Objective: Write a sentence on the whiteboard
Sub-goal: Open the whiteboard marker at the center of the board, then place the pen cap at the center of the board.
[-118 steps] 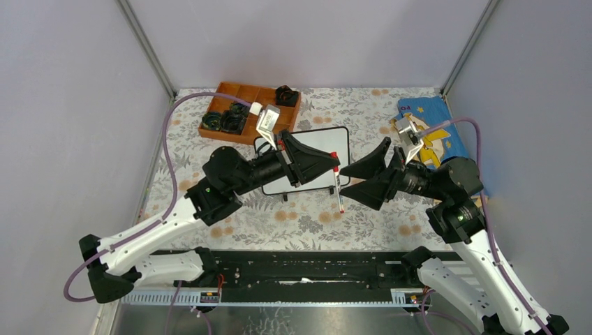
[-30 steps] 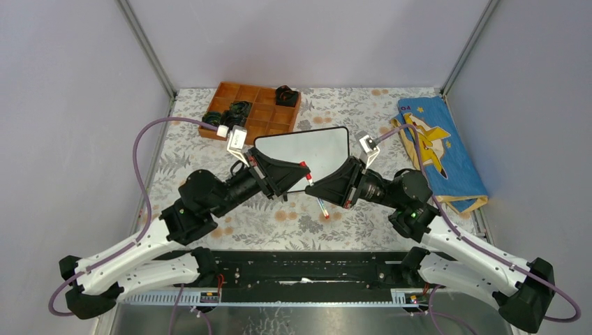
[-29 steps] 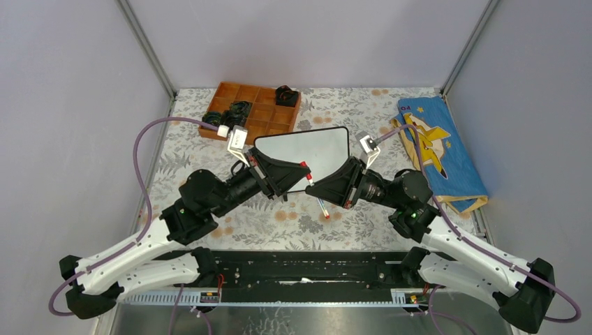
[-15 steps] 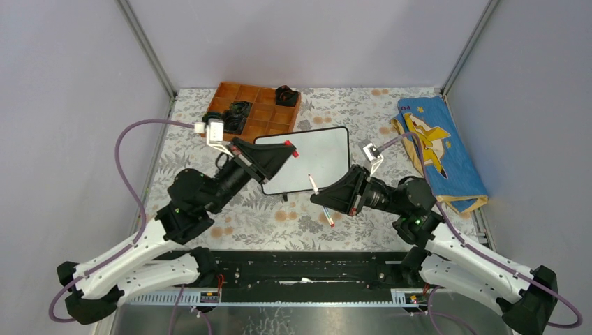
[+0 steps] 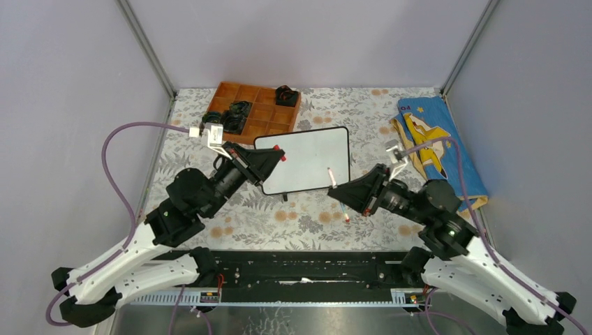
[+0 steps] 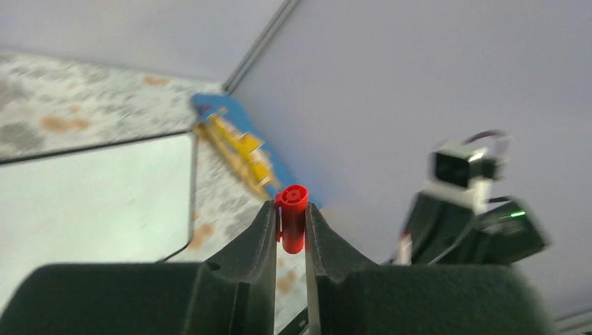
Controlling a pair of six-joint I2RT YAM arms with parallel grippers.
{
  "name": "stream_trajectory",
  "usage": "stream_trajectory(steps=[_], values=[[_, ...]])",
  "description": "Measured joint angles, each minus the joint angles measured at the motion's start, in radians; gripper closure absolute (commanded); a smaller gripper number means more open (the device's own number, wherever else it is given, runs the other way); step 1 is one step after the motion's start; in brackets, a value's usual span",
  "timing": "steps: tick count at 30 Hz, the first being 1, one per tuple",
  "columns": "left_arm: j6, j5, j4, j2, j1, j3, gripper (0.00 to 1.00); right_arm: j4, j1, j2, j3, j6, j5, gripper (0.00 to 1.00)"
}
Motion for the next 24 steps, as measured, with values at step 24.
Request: stream_trajectory(steps=[24], values=[[0.129, 0.074, -0.53, 0.452, -0.116, -0.008, 1.0, -0.613, 0.0, -0.146, 0.063, -0.308, 0.717, 1.0]])
